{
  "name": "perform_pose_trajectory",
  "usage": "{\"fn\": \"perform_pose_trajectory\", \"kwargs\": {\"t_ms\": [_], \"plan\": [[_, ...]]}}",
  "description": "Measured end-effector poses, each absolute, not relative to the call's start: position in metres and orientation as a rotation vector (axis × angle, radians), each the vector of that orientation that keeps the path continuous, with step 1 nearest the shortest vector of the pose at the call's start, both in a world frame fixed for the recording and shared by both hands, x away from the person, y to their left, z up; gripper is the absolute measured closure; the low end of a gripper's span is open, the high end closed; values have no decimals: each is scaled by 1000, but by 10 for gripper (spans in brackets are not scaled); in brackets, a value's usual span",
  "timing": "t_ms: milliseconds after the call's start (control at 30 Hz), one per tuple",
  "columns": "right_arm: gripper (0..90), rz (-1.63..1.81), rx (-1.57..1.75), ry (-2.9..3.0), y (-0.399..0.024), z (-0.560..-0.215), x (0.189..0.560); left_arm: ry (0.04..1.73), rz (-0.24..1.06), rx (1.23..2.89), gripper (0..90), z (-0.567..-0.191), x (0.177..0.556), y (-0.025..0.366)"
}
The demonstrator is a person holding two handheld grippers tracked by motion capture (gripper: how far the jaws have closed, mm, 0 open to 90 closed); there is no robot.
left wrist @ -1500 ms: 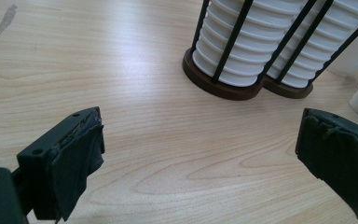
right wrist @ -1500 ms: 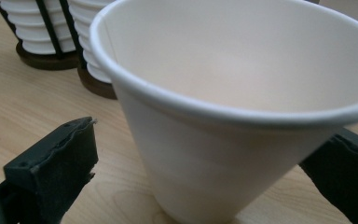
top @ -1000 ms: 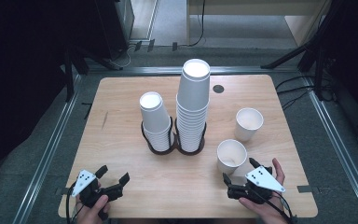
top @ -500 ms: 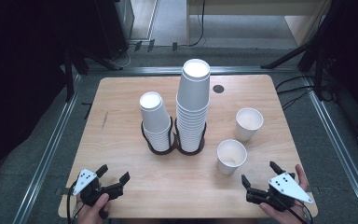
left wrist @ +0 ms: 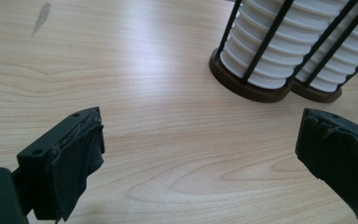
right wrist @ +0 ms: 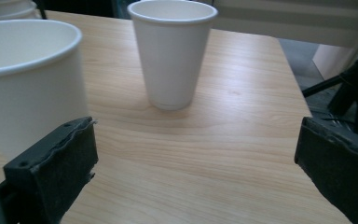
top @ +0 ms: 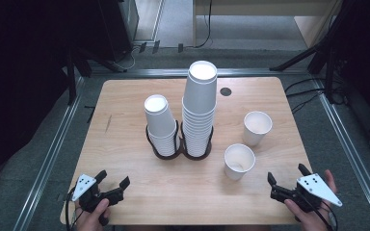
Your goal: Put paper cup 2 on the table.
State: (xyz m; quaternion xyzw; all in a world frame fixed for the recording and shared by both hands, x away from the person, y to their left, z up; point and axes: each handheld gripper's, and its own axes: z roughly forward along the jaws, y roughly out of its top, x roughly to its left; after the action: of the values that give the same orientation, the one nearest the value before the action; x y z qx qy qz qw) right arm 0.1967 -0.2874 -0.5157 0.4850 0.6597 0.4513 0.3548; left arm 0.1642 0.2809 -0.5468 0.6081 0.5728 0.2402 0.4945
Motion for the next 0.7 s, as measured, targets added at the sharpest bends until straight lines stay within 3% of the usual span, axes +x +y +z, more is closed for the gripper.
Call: {"fn": "perform_pose_trajectory", "kwargs": {"t_ms": [700], "plan": [[0,1040,1386,1606,-331,-530,206,1506,657,1437,13,-554,160,325]]}}
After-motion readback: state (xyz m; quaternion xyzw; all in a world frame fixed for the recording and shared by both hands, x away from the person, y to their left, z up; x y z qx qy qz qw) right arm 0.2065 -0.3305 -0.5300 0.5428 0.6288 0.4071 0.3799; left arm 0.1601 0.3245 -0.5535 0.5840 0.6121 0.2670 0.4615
